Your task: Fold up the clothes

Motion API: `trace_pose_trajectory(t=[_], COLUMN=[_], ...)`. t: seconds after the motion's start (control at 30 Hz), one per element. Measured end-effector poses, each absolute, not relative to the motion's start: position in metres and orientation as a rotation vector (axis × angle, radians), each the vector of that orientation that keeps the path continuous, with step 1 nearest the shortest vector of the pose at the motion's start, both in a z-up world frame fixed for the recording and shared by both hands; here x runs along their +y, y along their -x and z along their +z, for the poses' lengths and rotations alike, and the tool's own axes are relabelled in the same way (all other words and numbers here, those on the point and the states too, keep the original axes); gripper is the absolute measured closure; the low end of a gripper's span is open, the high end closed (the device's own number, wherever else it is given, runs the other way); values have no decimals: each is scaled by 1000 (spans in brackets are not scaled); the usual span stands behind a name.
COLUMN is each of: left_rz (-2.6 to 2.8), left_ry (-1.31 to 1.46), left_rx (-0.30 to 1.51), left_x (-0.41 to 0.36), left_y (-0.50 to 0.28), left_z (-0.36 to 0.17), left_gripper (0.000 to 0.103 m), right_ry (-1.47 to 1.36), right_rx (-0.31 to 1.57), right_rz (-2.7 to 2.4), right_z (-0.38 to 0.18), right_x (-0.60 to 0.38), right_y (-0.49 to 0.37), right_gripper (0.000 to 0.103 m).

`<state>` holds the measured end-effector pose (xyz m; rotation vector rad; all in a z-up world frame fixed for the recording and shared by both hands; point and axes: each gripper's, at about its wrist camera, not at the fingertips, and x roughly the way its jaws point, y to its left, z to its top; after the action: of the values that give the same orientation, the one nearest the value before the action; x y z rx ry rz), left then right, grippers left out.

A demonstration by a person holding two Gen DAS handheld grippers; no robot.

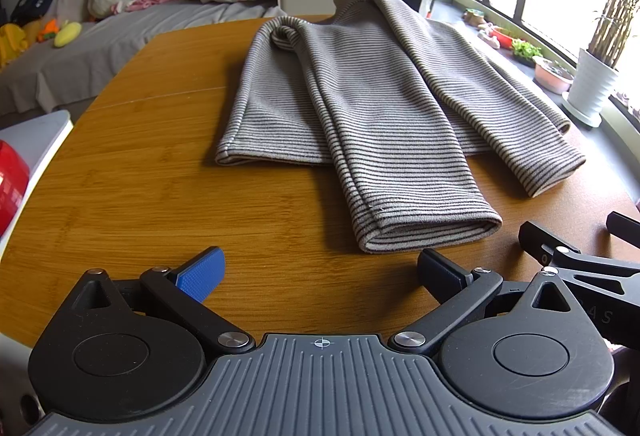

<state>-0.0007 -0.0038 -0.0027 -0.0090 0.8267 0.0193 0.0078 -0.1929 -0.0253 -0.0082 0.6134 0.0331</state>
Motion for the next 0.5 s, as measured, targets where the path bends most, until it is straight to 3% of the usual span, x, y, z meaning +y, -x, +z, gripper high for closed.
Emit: trace_pose_trajectory(t=[0.5], left_rz=[15], left_ry=[5], left_rx=[825], left_x=[-4], left_y=[2], left_z=[-3], left_gripper=[0], right_ry=[11], right_rx=[610], right_rz=[41], right_z=[-24], right_x=[-191], right_y=[-6], right_gripper=[0])
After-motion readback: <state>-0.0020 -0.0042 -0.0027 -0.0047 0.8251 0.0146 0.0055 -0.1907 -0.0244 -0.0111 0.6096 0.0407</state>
